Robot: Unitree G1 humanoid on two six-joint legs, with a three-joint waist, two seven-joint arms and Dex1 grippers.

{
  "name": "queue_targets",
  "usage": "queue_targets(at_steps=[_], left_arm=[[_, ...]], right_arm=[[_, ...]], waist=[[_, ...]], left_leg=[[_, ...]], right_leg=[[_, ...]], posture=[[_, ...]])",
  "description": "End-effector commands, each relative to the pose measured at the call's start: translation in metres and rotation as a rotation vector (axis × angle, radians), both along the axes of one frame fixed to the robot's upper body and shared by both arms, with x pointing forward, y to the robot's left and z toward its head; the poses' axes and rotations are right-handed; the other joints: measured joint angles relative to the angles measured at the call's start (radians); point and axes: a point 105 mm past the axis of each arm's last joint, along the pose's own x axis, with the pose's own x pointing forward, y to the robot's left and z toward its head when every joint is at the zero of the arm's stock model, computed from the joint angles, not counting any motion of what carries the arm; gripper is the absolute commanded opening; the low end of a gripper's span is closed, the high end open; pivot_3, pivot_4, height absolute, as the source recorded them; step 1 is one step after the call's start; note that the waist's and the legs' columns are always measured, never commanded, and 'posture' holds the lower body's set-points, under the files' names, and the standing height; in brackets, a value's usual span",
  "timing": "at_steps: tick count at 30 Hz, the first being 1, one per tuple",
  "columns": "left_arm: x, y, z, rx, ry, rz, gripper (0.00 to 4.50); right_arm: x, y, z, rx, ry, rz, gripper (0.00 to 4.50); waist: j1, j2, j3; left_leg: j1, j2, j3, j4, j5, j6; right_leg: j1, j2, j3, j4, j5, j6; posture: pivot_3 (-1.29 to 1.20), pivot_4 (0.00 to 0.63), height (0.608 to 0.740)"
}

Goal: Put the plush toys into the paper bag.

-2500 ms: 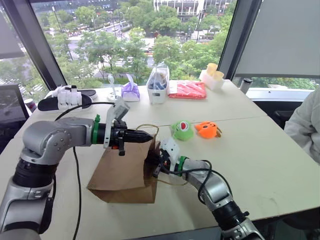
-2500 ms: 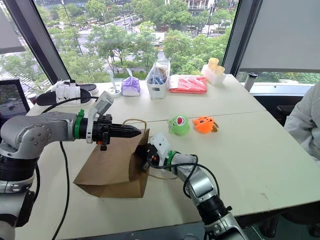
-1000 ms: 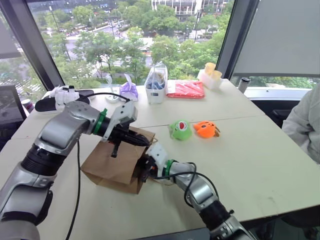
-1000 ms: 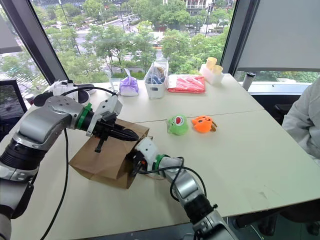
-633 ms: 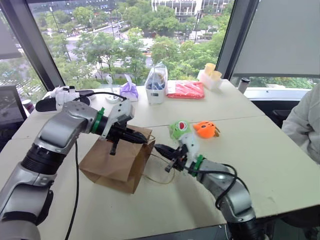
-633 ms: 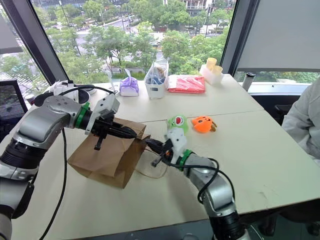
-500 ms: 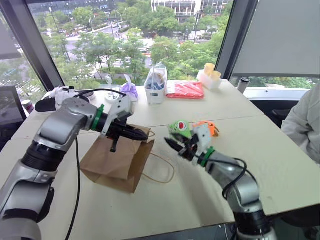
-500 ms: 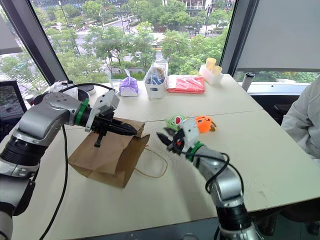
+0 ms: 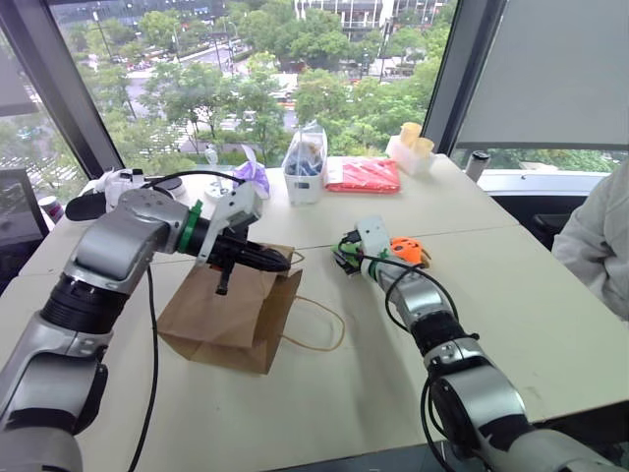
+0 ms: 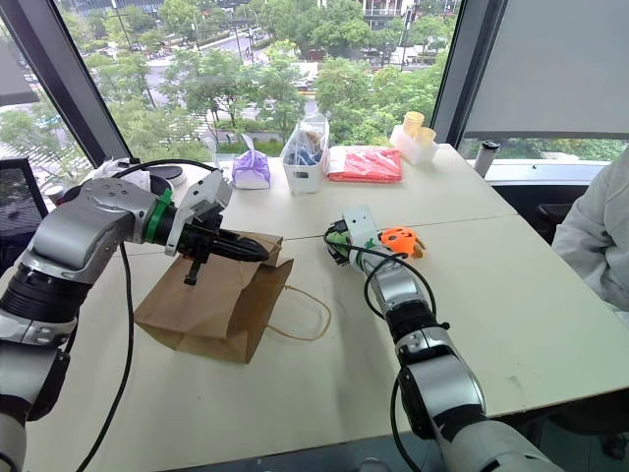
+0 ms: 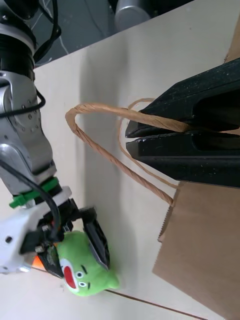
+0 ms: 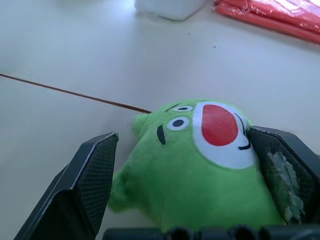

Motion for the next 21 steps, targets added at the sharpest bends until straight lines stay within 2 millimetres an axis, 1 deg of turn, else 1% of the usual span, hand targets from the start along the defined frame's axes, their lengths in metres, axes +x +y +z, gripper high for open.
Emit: queue_targets(at_steps=[1,2,3,4,6,7,8,9,10,11,12,13,14,16,17,19,21], left_arm=[[-0.003,0.005,0.016,-0.023,-0.052,0.02,0.0],[-0.003,0.006,0.017,-0.027,-0.054,0.026,0.0],[-0.003,0.006,0.018,-0.032,-0.055,0.031,0.0],[-0.002,0.006,0.02,-0.04,-0.057,0.035,0.0],[-0.001,0.006,0.02,-0.046,-0.059,0.042,0.0],[-0.001,0.007,0.021,-0.049,-0.058,0.044,0.0],[-0.001,0.007,0.02,-0.049,-0.051,0.044,0.0],[-0.001,0.007,0.02,-0.049,-0.045,0.044,0.0],[0.0,0.007,0.019,-0.049,-0.042,0.044,0.0],[0.001,0.007,0.019,-0.049,-0.041,0.044,0.0],[0.001,0.007,0.019,-0.049,-0.041,0.044,0.0],[0.003,0.008,0.019,-0.049,-0.04,0.045,0.0],[0.004,0.008,0.019,-0.048,-0.04,0.046,0.0],[0.005,0.009,0.019,-0.05,-0.04,0.045,0.0],[0.006,0.009,0.019,-0.052,-0.039,0.044,0.0],[0.008,0.009,0.019,-0.053,-0.033,0.04,0.0],[0.008,0.008,0.019,-0.056,-0.028,0.032,0.0]], right_arm=[[0.002,-0.002,-0.004,-0.057,-0.01,-0.001,3.16],[0.002,-0.002,-0.004,-0.055,-0.012,0.001,2.66],[0.002,-0.003,-0.004,-0.055,-0.016,0.0,2.04],[0.003,-0.005,-0.003,-0.064,-0.027,-0.002,1.67],[0.003,-0.01,-0.001,-0.076,-0.048,-0.013,0.72],[0.003,-0.012,0.001,-0.082,-0.06,-0.02,0.31],[0.003,-0.011,0.007,-0.096,-0.102,0.0,0.07],[0.002,-0.007,0.016,-0.107,-0.157,0.041,0.01],[-0.005,0.001,0.034,-0.086,-0.247,0.125,0.01],[-0.011,0.006,0.047,-0.072,-0.308,0.187,0.01],[-0.017,0.01,0.054,-0.062,-0.343,0.223,0.01],[-0.039,0.019,0.068,-0.018,-0.392,0.363,0.01],[-0.058,0.026,0.075,0.005,-0.418,0.467,0.01],[-0.09,0.033,0.084,0.02,-0.44,0.616,0.01],[-0.102,0.034,0.085,0.013,-0.432,0.663,0.01],[-0.126,0.04,0.079,-0.032,-0.393,0.759,0.01],[-0.139,0.048,0.071,-0.079,-0.356,0.825,0.01]], waist=[[-0.001,0.0,0.0],[-0.001,0.0,0.0],[-0.002,0.0,0.0],[-0.003,0.0,0.0],[-0.006,0.0,0.0],[-0.009,0.0,0.0],[-0.01,0.0,0.0],[-0.01,0.0,0.0],[-0.009,0.0,0.0],[-0.008,0.0,0.0],[-0.008,0.0,0.0],[-0.013,0.0,0.0],[-0.012,0.0,0.0],[-0.016,0.0,0.0],[-0.017,0.0,0.0],[-0.017,0.0,0.0],[-0.016,0.0,0.0]], left_leg=[[0.0,0.0,0.0,0.0,0.0,0.0],[0.0,0.0,0.0,0.0,0.0,0.0],[0.0,0.0,0.0,0.0,0.0,0.0],[0.001,0.0,0.0,0.001,0.0,0.0],[0.001,0.0,0.0,0.001,0.0,0.0],[0.001,0.0,0.0,0.001,0.0,0.0],[0.001,0.0,0.0,0.001,0.0,0.0],[0.001,0.0,0.0,0.001,0.0,0.0],[0.001,0.0,0.0,0.001,0.0,0.0],[0.001,0.0,0.0,0.001,0.0,0.0],[0.0,0.0,-0.001,0.001,0.0,0.0],[-0.001,-0.001,-0.001,0.001,0.0,0.0],[-0.001,-0.001,0.0,0.001,0.0,0.0],[-0.002,0.0,-0.001,0.001,-0.001,0.001],[-0.002,0.0,-0.001,0.001,-0.001,0.002],[-0.001,0.0,-0.001,0.002,-0.001,0.002],[0.0,0.0,0.0,0.002,-0.001,0.002]], right_leg=[[0.0,0.0,0.0,0.0,0.0,0.0],[0.0,0.0,0.0,0.0,0.0,0.0],[0.0,0.0,0.0,0.0,0.0,0.0],[0.0,0.0,0.0,0.0,0.0,0.0],[0.0,0.0,0.0,0.0,0.0,0.0],[0.0,0.0,0.0,0.0,0.0,0.0],[0.0,0.0,0.0,0.001,0.0,0.0],[0.0,0.0,0.0,0.001,0.0,0.0],[0.0,0.0,0.0,0.001,0.0,0.0],[0.0,0.0,0.0,0.001,0.0,0.0],[0.0,0.0,0.0,0.001,0.0,0.0],[0.0,0.0,0.0,0.001,0.0,0.0],[0.0,0.0,0.0,0.001,0.0,0.001],[0.0,0.001,0.0,0.001,0.0,0.001],[0.0,0.001,0.0,0.001,0.0,0.001],[0.001,0.001,0.0,0.0,0.0,0.001],[0.002,0.001,0.0,0.0,0.0,0.001]], posture=[[0.0,0.15,0.74],[0.0,0.15,0.74],[0.0,0.15,0.74],[0.0,0.15,0.74],[0.0,0.15,0.74],[0.0,0.15,0.74],[0.0,0.15,0.74],[0.0,0.15,0.74],[0.0,0.15,0.74],[0.0,0.15,0.74],[0.0,0.15,0.74],[0.0,0.15,0.74],[0.0,0.15,0.74],[0.0,0.15,0.74],[0.0,0.15,0.74],[0.0,0.15,0.74],[0.0,0.15,0.74]])
